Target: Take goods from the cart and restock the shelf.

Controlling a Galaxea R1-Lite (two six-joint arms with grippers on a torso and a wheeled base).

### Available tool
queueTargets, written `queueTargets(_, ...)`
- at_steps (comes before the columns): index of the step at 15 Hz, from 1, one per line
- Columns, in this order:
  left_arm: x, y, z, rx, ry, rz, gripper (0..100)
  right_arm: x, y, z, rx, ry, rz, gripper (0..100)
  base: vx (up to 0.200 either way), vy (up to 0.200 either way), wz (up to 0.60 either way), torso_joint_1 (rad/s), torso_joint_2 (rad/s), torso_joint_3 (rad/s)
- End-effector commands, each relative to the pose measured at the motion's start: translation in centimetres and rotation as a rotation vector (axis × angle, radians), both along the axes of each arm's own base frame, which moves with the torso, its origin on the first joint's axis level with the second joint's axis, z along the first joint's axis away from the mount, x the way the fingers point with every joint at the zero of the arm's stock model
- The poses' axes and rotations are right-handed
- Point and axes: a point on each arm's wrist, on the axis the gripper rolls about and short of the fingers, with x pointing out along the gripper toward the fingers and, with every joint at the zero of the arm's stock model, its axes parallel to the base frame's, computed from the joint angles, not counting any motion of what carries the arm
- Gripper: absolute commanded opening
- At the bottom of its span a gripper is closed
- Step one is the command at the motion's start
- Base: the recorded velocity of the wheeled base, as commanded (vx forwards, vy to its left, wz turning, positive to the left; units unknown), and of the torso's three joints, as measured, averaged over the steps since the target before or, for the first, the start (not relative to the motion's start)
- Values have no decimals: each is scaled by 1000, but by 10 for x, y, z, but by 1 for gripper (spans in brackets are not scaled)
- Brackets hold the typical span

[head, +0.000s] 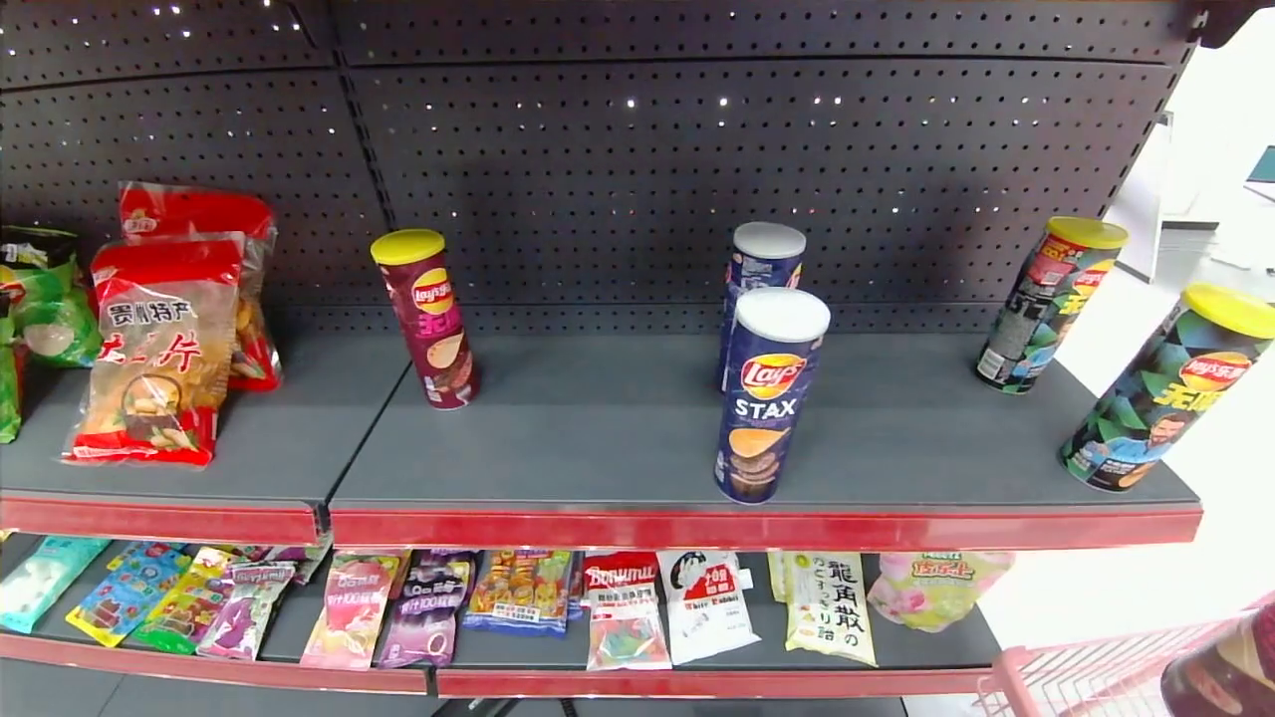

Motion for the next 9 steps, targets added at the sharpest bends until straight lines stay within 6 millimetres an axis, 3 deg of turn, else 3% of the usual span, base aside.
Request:
queueTargets(1,0,0,0,0,0,1,100,-11,-1,-4,4,-53,5,0,0,0,0,0,0,0)
queueTargets(9,-1,0,0,0,-1,1,100,-18,-1,-11,6,-66,6,0,0,200,0,1,2,5)
